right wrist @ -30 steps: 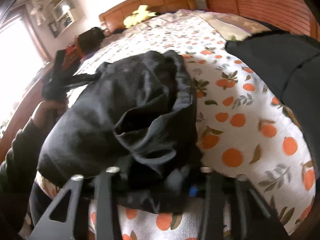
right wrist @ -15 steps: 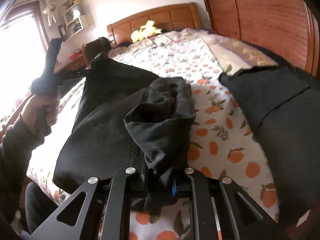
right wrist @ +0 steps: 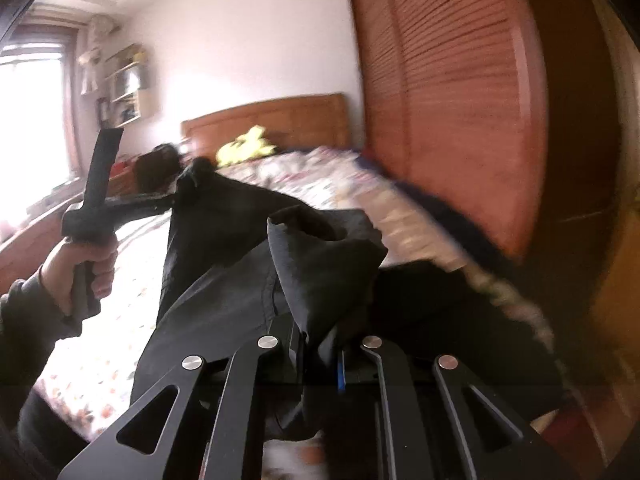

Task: Fold large clothes
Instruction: 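Carry the bundle onto the black clothes pile beside the wardrobe and release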

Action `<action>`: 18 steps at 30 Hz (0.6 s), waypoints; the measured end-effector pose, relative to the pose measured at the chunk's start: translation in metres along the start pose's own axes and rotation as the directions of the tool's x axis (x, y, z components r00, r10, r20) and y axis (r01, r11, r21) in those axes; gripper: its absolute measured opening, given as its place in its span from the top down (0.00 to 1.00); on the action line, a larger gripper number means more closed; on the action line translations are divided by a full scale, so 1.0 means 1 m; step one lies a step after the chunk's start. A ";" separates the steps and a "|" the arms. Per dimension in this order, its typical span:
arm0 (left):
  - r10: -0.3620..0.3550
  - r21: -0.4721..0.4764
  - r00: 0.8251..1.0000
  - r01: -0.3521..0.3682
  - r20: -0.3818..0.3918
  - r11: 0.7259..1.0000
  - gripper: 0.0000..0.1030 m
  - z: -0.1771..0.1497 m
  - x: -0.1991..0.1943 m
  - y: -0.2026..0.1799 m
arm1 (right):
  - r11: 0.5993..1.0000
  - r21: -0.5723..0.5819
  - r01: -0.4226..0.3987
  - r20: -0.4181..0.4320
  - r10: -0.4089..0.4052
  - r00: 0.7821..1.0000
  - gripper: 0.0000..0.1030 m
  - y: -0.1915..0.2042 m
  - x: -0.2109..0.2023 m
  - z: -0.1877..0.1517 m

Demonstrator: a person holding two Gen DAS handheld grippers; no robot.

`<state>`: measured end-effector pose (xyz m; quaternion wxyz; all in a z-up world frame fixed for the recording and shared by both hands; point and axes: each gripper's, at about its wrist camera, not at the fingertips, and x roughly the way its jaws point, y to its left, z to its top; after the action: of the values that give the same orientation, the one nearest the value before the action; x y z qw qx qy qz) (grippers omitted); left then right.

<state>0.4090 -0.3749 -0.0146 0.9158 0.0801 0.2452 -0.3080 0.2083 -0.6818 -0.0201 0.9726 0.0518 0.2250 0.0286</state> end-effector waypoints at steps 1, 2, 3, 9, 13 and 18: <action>-0.014 0.005 1.000 0.014 0.003 1.000 0.90 0.008 0.007 -0.014 | 0.999 0.004 0.032 0.010 -0.032 0.999 0.92 -0.015 -0.007 0.006; -0.030 0.012 1.000 0.030 0.008 0.999 0.90 0.015 0.015 -0.028 | 0.998 0.012 0.062 0.016 -0.062 0.998 0.91 -0.030 -0.012 0.010; -0.046 0.016 0.999 0.046 0.008 0.999 0.90 0.021 0.024 -0.043 | 0.996 0.021 0.087 0.019 -0.087 0.996 0.91 -0.042 -0.016 0.013; -0.105 0.068 0.993 0.109 -0.054 0.992 0.89 0.034 0.086 -0.127 | 0.978 0.033 0.204 -0.049 -0.202 0.978 0.91 -0.096 -0.013 0.002; -0.072 0.086 0.992 0.081 -0.099 0.993 0.87 0.023 0.109 -0.142 | 0.972 0.041 0.230 -0.089 -0.226 0.970 0.87 -0.110 -0.005 -0.018; -0.042 0.111 0.994 0.053 -0.097 0.992 0.61 0.008 0.106 -0.131 | 0.946 0.080 0.314 -0.095 -0.306 0.947 0.62 -0.117 -0.008 -0.026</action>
<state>0.4066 -0.5370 -0.0602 0.8895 0.1407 0.2722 -0.3390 0.1932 -0.7966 -0.0528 0.9515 0.0601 0.2707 -0.1330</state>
